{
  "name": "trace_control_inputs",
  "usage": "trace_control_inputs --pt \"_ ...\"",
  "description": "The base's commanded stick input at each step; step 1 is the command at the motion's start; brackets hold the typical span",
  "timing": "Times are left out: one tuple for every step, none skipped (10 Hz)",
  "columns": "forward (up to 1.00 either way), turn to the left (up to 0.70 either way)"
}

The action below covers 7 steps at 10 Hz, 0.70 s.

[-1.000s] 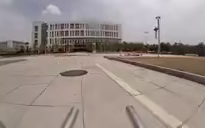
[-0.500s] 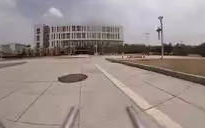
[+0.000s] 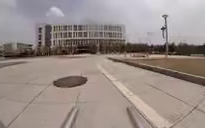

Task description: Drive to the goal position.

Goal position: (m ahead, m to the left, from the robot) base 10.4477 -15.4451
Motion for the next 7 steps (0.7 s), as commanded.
trace_control_inputs --pt "0.70 0.00" --pt "0.70 0.00" --pt "0.70 0.00" --pt "0.70 0.00" --pt "0.70 0.00" --pt "0.70 0.00" --pt "0.70 0.00"
